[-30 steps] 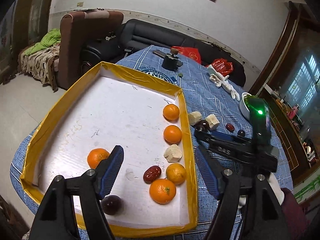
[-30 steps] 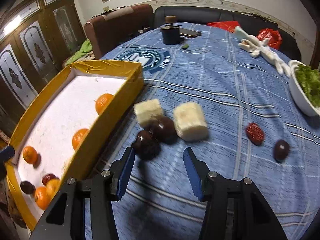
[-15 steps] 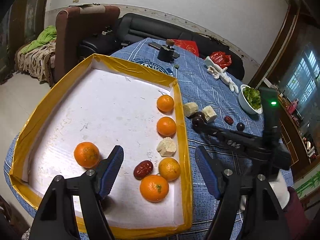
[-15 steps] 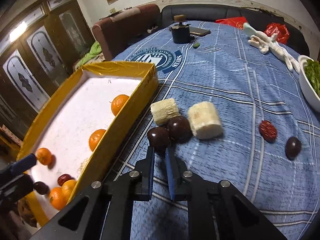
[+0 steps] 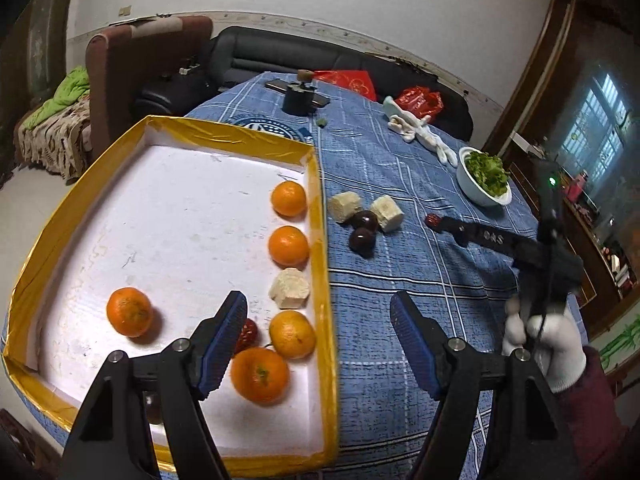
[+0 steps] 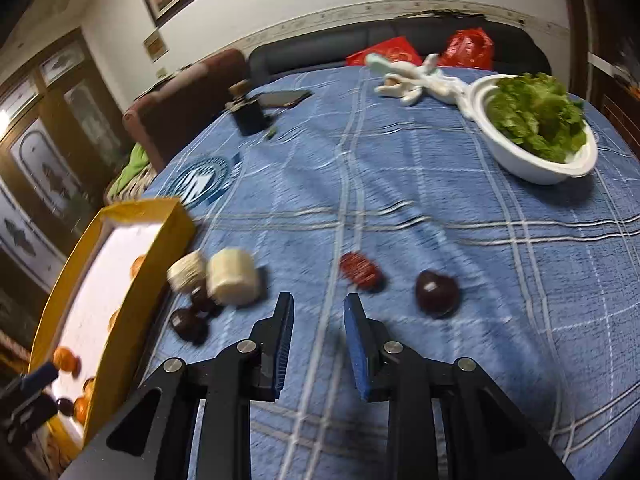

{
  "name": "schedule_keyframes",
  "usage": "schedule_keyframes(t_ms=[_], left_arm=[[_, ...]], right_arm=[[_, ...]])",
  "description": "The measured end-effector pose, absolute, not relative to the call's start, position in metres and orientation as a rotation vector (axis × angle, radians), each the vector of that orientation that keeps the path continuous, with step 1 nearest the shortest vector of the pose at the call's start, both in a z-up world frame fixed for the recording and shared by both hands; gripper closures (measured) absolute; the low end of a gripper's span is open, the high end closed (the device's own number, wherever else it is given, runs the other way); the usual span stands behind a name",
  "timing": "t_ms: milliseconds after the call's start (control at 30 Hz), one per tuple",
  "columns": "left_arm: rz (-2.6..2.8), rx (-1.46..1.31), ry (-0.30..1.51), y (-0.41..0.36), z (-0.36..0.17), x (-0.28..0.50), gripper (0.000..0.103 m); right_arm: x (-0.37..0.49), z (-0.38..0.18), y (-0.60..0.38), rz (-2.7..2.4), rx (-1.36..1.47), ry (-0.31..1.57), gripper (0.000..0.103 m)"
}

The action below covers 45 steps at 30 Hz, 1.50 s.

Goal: Organize fruits
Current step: 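Move the open right tool to the red date and grasp it, then grasp a dark plum with the left tool while the right tool holds the date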

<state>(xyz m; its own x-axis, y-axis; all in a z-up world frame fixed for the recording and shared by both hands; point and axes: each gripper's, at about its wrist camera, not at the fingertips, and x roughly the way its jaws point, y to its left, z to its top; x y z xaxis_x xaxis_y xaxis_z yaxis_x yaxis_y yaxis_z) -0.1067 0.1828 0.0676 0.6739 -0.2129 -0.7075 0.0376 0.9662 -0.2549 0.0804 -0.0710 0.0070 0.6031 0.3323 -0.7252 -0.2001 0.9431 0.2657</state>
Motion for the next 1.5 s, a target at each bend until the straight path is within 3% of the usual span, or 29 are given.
schedule_keyframes(t_ms=[100, 200, 300, 333, 367, 700, 1367, 1400, 1467, 1500], left_arm=[[-0.154, -0.213, 0.827, 0.178, 0.067, -0.104, 0.03], [-0.165, -0.196, 0.834, 0.171, 0.065, -0.102, 0.03], [-0.179, -0.177, 0.835, 0.164, 0.066, -0.1, 0.03], [-0.185, -0.167, 0.833, 0.16, 0.067, -0.099, 0.03], [-0.19, -0.16, 0.832, 0.157, 0.068, -0.099, 0.03], [-0.278, -0.059, 0.857, 0.111, 0.062, -0.056, 0.03], [-0.11, 0.151, 1.139, 0.074, 0.011, 0.028, 0.03], [-0.104, 0.17, 1.132, 0.071, 0.01, 0.029, 0.031], [-0.131, 0.148, 1.13, 0.069, 0.012, 0.03, 0.048], [-0.11, 0.153, 1.119, 0.069, 0.013, 0.031, 0.065]], right_arm=[[0.093, 0.002, -0.071, 0.282, 0.144, 0.874, 0.054], [0.105, -0.005, -0.067, 0.275, 0.117, 0.888, 0.052], [0.11, -0.01, -0.059, 0.284, 0.077, 0.889, 0.057], [0.11, -0.011, -0.058, 0.279, 0.069, 0.889, 0.076], [0.11, -0.011, -0.057, 0.288, 0.071, 0.889, 0.077], [0.091, -0.001, -0.071, 0.346, 0.187, 0.856, 0.077], [0.094, -0.004, -0.079, 0.419, 0.255, 0.893, 0.076], [0.094, -0.003, -0.079, 0.421, 0.255, 0.89, 0.076], [0.094, -0.002, -0.08, 0.422, 0.256, 0.884, 0.076], [0.094, -0.001, -0.08, 0.422, 0.257, 0.882, 0.076]])
